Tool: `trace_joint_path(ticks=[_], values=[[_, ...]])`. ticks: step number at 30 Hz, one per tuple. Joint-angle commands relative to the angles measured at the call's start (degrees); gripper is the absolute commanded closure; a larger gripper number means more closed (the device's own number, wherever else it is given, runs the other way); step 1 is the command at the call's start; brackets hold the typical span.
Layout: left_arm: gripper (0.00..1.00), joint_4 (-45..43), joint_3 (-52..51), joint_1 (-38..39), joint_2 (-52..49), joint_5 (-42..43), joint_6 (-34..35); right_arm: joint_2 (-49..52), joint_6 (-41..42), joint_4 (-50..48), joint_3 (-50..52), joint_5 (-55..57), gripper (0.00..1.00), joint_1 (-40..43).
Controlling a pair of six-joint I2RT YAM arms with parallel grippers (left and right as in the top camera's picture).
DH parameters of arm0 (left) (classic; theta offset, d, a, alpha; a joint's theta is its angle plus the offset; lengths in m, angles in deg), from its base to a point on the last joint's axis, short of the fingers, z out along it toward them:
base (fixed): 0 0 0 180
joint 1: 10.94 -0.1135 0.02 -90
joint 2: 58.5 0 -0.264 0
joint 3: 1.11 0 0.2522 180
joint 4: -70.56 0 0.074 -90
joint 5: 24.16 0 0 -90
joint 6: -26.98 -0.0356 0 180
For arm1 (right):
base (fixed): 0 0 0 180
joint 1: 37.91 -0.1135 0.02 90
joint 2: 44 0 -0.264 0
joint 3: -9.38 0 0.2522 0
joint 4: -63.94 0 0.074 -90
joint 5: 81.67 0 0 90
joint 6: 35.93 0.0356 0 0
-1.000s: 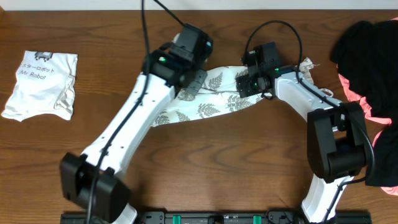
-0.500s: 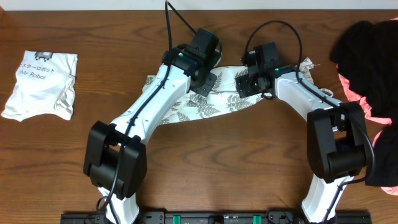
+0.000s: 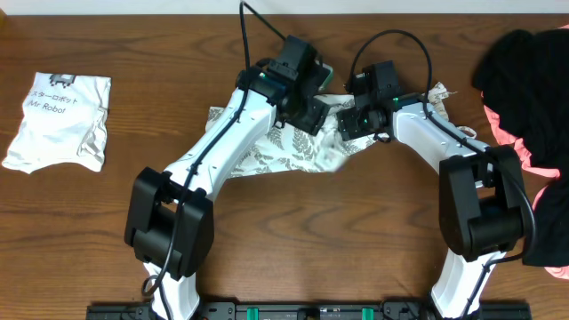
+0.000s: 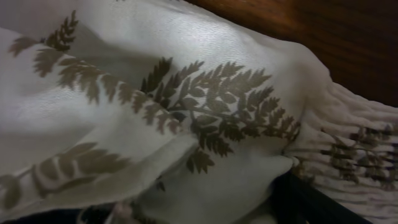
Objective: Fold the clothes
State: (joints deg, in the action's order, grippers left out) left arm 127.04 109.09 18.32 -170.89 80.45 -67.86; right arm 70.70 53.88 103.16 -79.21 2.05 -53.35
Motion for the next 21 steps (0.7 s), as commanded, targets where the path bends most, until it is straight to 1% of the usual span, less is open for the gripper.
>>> trace_joint_path(ticks=[1, 5, 6, 9, 10, 11, 14, 16, 18, 21], values=[[0.30, -0.2, 2.1, -0.8, 1.7, 1.6, 1.5, -0.1, 1.0, 0.6, -0.4, 4.0, 0.20, 0.3], [0.31, 0.6, 2.1, -3.7, 3.0, -1.6, 5.7, -3.4, 0.6, 5.4, -4.5, 7.0, 0.19, 2.0], [0.33, 0.9, 2.1, -4.7, 3.0, -2.2, 6.5, -4.3, 0.0, 6.6, -5.8, 6.9, 0.19, 2.3], [0.43, 2.2, 2.0, -7.9, 2.8, -2.2, 6.8, -6.6, -1.2, 9.7, -9.6, 6.9, 0.17, 2.3], [0.49, 2.7, 2.0, -9.0, 2.7, -2.2, 7.3, -7.2, -1.2, 10.8, -10.6, 6.9, 0.16, 2.0], [0.53, 3.2, 2.0, -9.9, 2.7, -2.2, 7.6, -7.6, -1.2, 11.5, -11.2, 6.6, 0.17, 1.7], [0.67, 5.5, 1.9, -12.8, 2.6, -2.2, 7.7, -8.2, -1.2, 12.9, -11.6, 3.6, 0.17, 0.1], [0.73, 7.0, 1.9, -14.1, 2.6, -2.2, 7.7, -8.1, -1.1, 13.7, -11.5, 0.6, 0.17, -1.1], [0.78, 7.9, 1.3, -15.2, 2.6, -2.3, 7.7, -7.6, -0.8, 13.9, -11.0, -1.8, 0.18, -2.4], [0.81, 8.1, -0.3, -16.3, 2.3, -2.3, 7.5, -6.9, 0.2, 13.7, -10.1, -1.9, 0.28, -4.2]])
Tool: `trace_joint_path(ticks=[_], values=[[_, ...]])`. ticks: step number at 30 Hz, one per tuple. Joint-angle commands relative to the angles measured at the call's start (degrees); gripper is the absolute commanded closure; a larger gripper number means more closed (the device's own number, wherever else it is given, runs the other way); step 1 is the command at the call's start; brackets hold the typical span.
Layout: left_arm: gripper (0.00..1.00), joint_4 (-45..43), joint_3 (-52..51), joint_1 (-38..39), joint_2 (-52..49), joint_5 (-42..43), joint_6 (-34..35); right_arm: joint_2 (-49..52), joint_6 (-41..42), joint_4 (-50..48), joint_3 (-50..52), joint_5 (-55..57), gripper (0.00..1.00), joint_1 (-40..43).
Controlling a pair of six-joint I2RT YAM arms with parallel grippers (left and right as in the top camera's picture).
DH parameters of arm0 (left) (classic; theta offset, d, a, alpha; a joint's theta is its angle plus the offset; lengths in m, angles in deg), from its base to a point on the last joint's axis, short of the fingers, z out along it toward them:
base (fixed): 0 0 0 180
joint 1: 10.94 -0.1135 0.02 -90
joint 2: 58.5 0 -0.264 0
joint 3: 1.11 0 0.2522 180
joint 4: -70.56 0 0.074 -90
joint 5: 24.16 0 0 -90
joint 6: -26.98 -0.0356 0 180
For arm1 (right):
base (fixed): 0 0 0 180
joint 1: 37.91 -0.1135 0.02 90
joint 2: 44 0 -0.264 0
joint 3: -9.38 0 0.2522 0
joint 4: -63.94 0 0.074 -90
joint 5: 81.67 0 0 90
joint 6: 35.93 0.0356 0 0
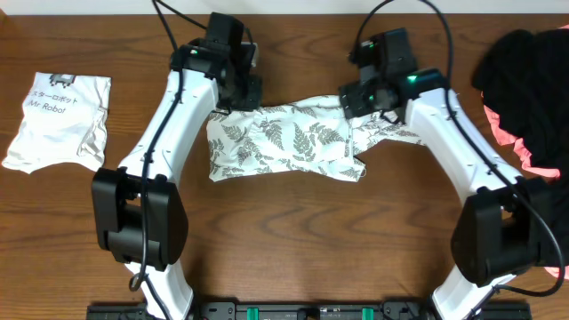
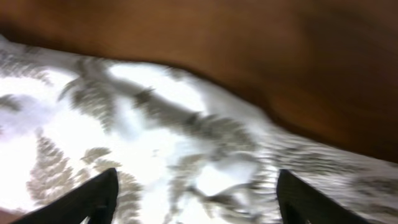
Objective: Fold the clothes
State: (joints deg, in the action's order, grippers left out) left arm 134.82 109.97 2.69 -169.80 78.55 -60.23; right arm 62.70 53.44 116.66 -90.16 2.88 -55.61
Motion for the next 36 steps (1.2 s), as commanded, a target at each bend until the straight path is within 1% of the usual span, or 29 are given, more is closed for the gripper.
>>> trace_joint_path(ticks=[1, 2, 8, 10, 12, 16, 20, 24, 28, 29, 30, 32, 33, 35, 36], values=[[0.81, 0.3, -1.8, -1.0, 1.0, -0.6, -0.1, 1.7, 0.6, 0.2, 0.9, -2.8, 0.32, -2.6], [0.81, 0.3, -2.4, -1.2, 0.8, -0.9, -0.1, 2.3, 0.6, 0.2, 0.9, -2.8, 0.37, -3.1], [0.81, 0.2, -5.2, -1.4, -0.2, -2.0, -0.1, 7.0, 0.6, -0.5, 0.9, -2.7, 0.76, -5.5], [0.81, 0.2, -5.7, -1.4, -0.2, -2.0, -0.1, 8.8, 0.6, -1.0, 0.9, -2.7, 0.80, -5.8], [0.82, 0.2, -6.0, -1.4, -0.2, -2.0, -0.1, 10.3, 0.6, -1.7, 0.9, -2.7, 0.80, -5.8], [0.81, -0.5, -7.2, -1.5, -0.3, -2.6, -0.1, 13.0, 1.0, -3.0, 0.9, -2.5, 0.79, -5.8], [0.81, -0.9, -8.1, -1.5, -0.3, -5.4, -0.2, 13.9, 1.0, -4.6, 0.8, -2.5, 0.77, -5.8], [0.81, -1.3, -7.4, -1.5, -0.1, -5.9, -0.1, 12.6, 1.0, -4.0, -2.1, -2.6, 0.72, -5.7], [0.81, -1.2, -7.1, -1.5, -0.1, -5.9, -0.1, 9.9, 1.0, 0.1, -7.9, -1.9, 0.60, -5.6], [0.77, -1.1, -7.1, -1.5, -0.1, -5.9, -0.1, 9.2, 1.8, 1.6, -9.4, -0.3, 0.54, -5.2], [0.73, -1.1, -7.1, -1.5, -0.1, -6.0, -0.1, 8.5, 4.5, 3.4, -11.1, 2.9, 0.48, -4.8], [0.64, -1.1, -7.1, -1.8, -0.1, -6.6, -0.1, 7.4, 9.3, 7.6, -13.8, 8.8, 0.39, -3.5], [0.58, -1.1, -7.1, -2.1, -0.1, -7.0, -0.1, 7.0, 10.1, 9.7, -15.1, 10.6, 0.34, -2.4], [0.48, -1.1, -7.1, -2.9, -0.1, -7.4, -0.1, 6.5, 10.0, 12.5, -16.3, 11.6, 0.28, -0.2], [0.46, -1.1, -7.1, -3.3, -0.1, -7.4, 0.0, 6.4, 10.0, 13.5, -16.5, 11.6, 0.27, 1.2]])
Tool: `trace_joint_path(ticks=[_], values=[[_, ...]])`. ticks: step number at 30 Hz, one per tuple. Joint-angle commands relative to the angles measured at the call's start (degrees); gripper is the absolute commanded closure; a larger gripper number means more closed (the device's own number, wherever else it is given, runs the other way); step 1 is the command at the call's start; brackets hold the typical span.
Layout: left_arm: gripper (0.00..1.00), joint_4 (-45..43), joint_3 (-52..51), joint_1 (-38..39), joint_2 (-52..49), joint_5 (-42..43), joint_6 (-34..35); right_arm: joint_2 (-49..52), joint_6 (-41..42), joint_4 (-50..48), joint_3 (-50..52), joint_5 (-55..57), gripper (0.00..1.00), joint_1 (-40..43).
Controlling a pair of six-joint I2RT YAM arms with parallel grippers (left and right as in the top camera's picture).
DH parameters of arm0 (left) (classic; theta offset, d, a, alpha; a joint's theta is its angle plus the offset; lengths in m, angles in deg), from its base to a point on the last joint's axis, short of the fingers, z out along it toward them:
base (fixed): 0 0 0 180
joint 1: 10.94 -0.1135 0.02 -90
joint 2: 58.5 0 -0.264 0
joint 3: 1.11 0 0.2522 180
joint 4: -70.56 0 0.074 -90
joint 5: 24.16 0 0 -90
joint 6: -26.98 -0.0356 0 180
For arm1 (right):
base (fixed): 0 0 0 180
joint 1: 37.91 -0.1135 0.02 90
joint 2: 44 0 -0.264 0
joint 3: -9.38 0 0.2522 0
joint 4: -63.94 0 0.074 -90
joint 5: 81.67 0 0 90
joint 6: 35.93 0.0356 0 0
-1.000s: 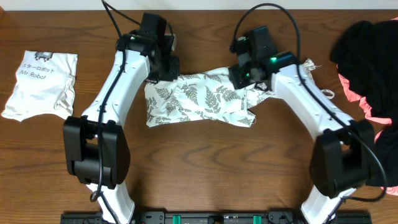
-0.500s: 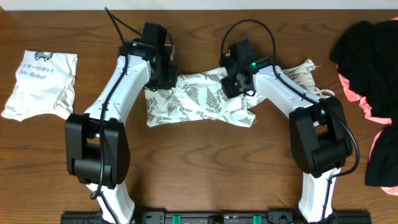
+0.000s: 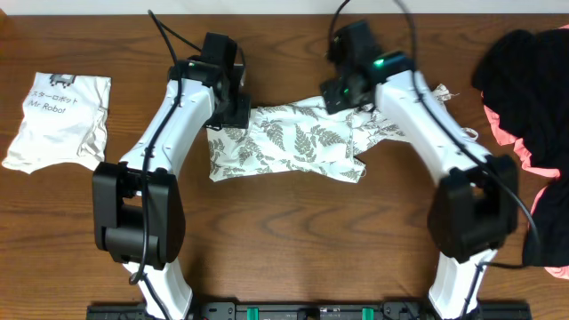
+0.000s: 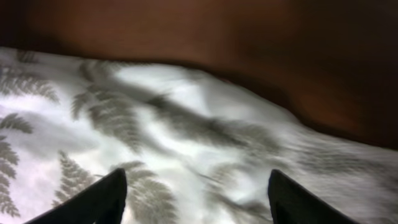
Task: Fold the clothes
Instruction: 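Release the garment and move both grippers outward, then grasp the garment's right strap with the right gripper and pull right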
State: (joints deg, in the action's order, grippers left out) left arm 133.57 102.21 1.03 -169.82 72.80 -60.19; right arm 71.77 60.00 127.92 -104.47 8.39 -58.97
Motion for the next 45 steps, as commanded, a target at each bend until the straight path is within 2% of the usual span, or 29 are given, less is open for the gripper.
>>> trace_joint_path(ticks=[1, 6, 9, 12, 17, 20, 22, 26, 27, 30, 37, 45], values=[[0.45, 0.2, 0.6, -2.2, -0.1, -1.7, 0.1, -2.8, 3.5, 3.2, -2.2, 6.1, 0.26, 6.0], [0.42, 0.0, 0.6, -7.0, -0.1, -1.7, 3.7, -2.6, 3.9, 7.1, -1.7, 5.5, 0.23, 14.4], [0.31, 0.2, 0.6, -10.2, -0.1, -1.6, 6.1, -2.6, 3.4, 7.1, -0.8, 5.5, 0.20, 18.8], [0.25, 1.1, 0.6, -12.3, -0.1, -1.4, 6.1, -2.6, 2.9, 6.3, 0.5, 5.2, 0.14, 22.4], [0.21, 1.9, 0.5, -13.9, -0.1, -1.5, 6.1, -2.6, -3.3, 2.8, 5.9, -8.8, 0.12, 26.4], [0.21, 1.5, 0.5, -14.3, -0.1, -1.5, 6.1, -2.6, -5.9, 4.4, 7.4, -17.3, 0.26, 26.7], [0.21, 1.2, 0.5, -14.6, -0.1, -1.5, 6.1, -3.1, -6.9, 5.8, 7.4, -17.6, 0.30, 26.1], [0.21, 1.0, 0.5, -14.8, -0.1, -1.5, 6.1, -3.7, -3.5, 6.9, 7.4, -6.3, 0.21, 25.6], [0.21, 1.1, 0.5, -14.8, -0.1, -1.5, 6.1, -3.6, -3.4, 6.5, 7.4, -3.8, 0.16, 25.8], [0.20, 0.8, 0.2, -14.8, -0.1, -1.9, 6.0, -3.0, -3.5, 5.2, 7.5, -2.4, 0.07, 27.0], [0.16, 0.0, -0.5, -14.8, -0.1, -4.0, 5.9, -1.9, -6.9, -2.1, 10.6, -6.3, 0.01, 29.4], [0.16, 0.2, -0.5, -14.8, -0.1, -4.0, 5.9, -1.7, -6.9, -16.1, 18.9, -10.8, 0.01, 30.1]])
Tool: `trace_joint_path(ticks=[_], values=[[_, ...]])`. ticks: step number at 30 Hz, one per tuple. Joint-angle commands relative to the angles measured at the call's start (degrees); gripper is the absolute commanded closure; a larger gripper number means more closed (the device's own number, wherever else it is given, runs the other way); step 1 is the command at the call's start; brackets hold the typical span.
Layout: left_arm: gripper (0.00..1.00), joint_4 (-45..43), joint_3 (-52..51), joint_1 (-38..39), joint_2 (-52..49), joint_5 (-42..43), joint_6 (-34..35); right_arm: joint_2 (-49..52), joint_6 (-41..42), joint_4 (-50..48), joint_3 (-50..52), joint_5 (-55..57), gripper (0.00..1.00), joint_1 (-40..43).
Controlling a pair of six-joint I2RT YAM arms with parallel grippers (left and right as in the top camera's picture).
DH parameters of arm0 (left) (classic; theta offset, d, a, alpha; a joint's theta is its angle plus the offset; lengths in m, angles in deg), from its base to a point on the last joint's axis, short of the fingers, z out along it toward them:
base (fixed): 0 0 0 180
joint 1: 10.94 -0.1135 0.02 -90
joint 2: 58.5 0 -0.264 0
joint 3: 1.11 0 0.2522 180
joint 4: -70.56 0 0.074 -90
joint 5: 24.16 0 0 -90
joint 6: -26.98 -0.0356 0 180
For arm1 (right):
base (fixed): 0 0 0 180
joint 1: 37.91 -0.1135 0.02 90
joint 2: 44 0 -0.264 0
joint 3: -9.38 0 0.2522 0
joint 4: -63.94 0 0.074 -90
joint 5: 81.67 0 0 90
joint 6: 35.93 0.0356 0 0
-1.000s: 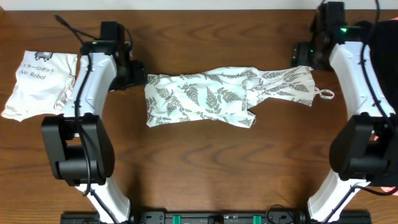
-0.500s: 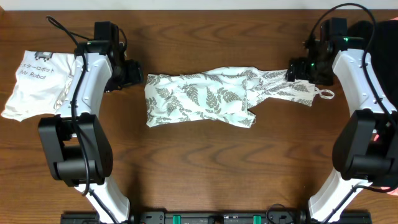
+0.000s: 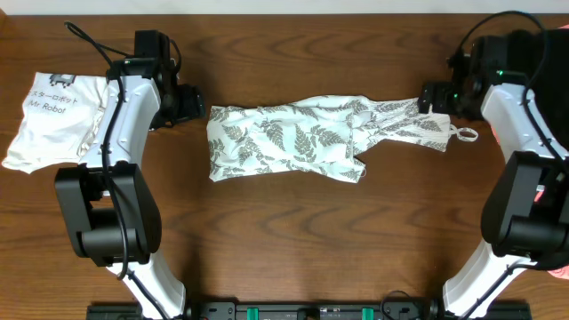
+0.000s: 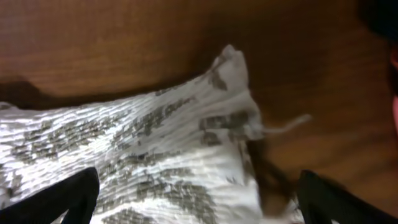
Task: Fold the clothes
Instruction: 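Grasp the garment's right strap with the right gripper and pull right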
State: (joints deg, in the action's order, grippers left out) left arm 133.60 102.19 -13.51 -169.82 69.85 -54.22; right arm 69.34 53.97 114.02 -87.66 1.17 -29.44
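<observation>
A white garment with a grey fern print [image 3: 293,142] lies spread across the middle of the table. Its smocked right end [image 4: 180,143] has a thin strap loop [image 3: 464,134] reaching right. My right gripper [image 3: 433,98] hangs just above that end, open. Its dark fingers [image 4: 68,199] stand wide apart on either side of the smocked cloth, and nothing is held. My left gripper [image 3: 192,107] sits just left of the garment's upper left corner. The overhead view does not show how its jaws stand.
A folded white shirt with "Mr Robot" printed on it [image 3: 58,120] lies at the far left. A heap of black and pink clothes [image 3: 524,80] fills the right edge. Bare brown table [image 3: 293,240] lies in front of the garment.
Both arms have swung outward. My left gripper went from the garment's top left corner to just beyond its left edge. My right gripper went from the top middle to the right end, which now lies stretched out.
First both grippers were close together over the bunched garment. Then they stood apart at its upper edge, the right one open, with the cloth spread wider. Then the right was over the top middle. Now each is at one end of the lengthened garment.
</observation>
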Motion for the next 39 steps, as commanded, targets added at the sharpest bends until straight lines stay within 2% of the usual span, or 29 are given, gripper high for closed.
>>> trace_joint_path(ticks=[1, 12, 19, 21, 23, 25, 27, 29, 30, 39], values=[[0.16, 0.2, -0.4, -0.3, -0.1, -1.1, -0.1, 0.7, -0.8, -3.8, 3.1, -4.6, 0.01, 0.7], [0.16, 0.8, -0.4, -0.3, -0.1, -1.1, -0.1, 2.7, 0.4, -14.1, 10.8, -12.4, 0.01, 1.8], [0.16, 0.8, -0.4, -0.3, -0.1, -1.1, -0.1, 4.8, 0.2, -15.0, 11.4, -16.3, 0.03, 1.6], [0.16, 0.8, -0.5, -0.3, -0.1, -1.1, -0.1, 4.6, 0.2, -15.3, 11.3, -17.5, 0.17, 1.7], [0.16, 0.9, -0.4, -0.3, -0.1, -1.0, -0.1, 4.6, 0.2, -15.6, 10.9, -20.5, 0.43, 2.1], [0.16, 1.1, -0.4, -0.3, -0.1, -1.0, -0.1, 4.6, 0.2, -15.6, 10.4, -22.9, 0.55, 2.5], [0.15, 1.4, -0.4, -0.3, -0.1, -1.0, -0.1, 4.5, 0.2, -15.7, 9.7, -24.4, 0.71, 3.1], [0.16, 1.5, -0.4, -0.3, -0.1, -1.0, -0.1, 4.5, 0.3, -15.7, 9.0, -24.6, 0.95, 3.9], [0.16, 1.5, -0.5, -0.3, -0.1, -1.0, -0.1, 4.5, 0.3, -15.7, 8.7, -24.6, 0.99, 4.2], [0.16, 1.5, -0.4, -0.3, -0.1, -0.9, -0.1, 4.3, -1.0, -10.7, 3.1, -24.6, 0.99, 10.1]])
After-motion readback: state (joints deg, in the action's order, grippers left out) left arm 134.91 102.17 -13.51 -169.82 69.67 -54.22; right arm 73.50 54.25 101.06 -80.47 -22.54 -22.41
